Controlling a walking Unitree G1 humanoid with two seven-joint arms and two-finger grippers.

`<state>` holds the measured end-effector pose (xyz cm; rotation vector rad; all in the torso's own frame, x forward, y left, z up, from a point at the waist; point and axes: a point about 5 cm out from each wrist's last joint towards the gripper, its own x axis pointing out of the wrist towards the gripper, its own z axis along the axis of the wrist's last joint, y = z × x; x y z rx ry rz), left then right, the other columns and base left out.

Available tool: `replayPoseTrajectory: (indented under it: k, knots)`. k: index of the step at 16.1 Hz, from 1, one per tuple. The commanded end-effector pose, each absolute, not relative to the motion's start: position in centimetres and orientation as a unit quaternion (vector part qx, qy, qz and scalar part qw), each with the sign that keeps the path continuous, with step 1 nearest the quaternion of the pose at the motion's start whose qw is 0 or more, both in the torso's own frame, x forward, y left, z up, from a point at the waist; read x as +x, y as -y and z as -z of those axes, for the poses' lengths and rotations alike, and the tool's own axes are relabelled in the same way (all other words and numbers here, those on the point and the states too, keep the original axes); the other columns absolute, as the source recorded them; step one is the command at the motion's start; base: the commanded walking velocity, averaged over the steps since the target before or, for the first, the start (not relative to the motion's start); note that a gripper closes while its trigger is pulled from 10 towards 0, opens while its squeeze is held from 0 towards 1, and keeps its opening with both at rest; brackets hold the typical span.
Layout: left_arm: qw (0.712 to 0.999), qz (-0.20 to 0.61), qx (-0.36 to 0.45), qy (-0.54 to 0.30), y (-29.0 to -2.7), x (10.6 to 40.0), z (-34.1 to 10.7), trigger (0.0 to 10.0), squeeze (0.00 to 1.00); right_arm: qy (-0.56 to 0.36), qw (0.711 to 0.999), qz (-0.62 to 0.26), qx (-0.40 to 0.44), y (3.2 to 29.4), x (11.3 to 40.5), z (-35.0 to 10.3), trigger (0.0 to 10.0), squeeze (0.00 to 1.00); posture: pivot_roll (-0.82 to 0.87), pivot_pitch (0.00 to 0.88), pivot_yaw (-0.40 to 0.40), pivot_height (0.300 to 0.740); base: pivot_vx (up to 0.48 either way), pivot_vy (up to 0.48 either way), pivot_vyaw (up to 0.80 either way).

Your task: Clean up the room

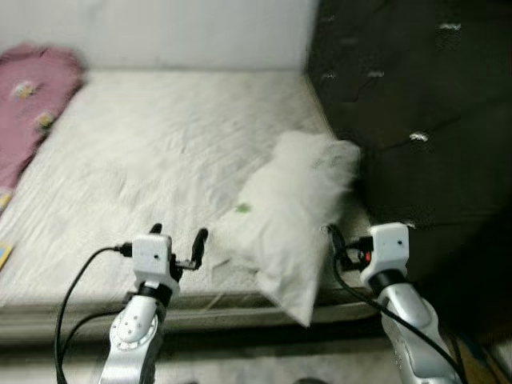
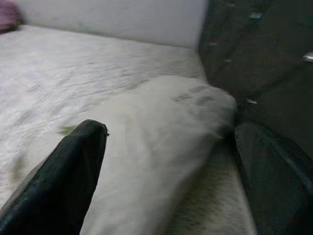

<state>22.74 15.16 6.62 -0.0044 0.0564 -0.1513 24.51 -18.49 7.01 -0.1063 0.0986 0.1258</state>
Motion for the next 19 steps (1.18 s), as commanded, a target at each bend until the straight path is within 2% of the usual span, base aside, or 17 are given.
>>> replayPoseTrajectory:
  k: [1, 10, 18, 19]
  knots:
    - [0.996, 0.083, -0.002, -0.015, -14.94, 22.96, -7.23, 10.0, 0.00, -0.047, 0.996, -0.056, -0.054, 18.80, 24.52, -7.19, 10.0, 0.00, -0.03, 0.000, -0.007, 0.740, 0.266, 0.000, 0.00]
    - [0.997, 0.080, 0.007, -0.011, -15.22, 23.05, -7.38, 10.0, 0.00, -0.042, 0.996, -0.057, -0.056, 18.65, 24.66, -7.26, 10.0, 0.00, -0.03, 0.000, 0.000, 0.740, 0.269, 0.000, 0.00]
    - [0.997, 0.076, 0.008, -0.012, -15.47, 22.65, -7.39, 10.0, 0.00, -0.047, 0.996, -0.056, -0.059, 18.78, 24.59, -7.15, 10.0, 0.00, -0.02, 0.014, -0.004, 0.740, 0.033, 0.000, 0.00]
    - [0.997, 0.078, 0.005, -0.013, -15.38, 22.62, -7.36, 10.0, 0.00, -0.047, 0.996, -0.056, -0.056, 18.76, 24.59, -7.12, 10.0, 0.00, -0.02, 0.013, -0.003, 0.740, 0.270, 0.000, -0.80]
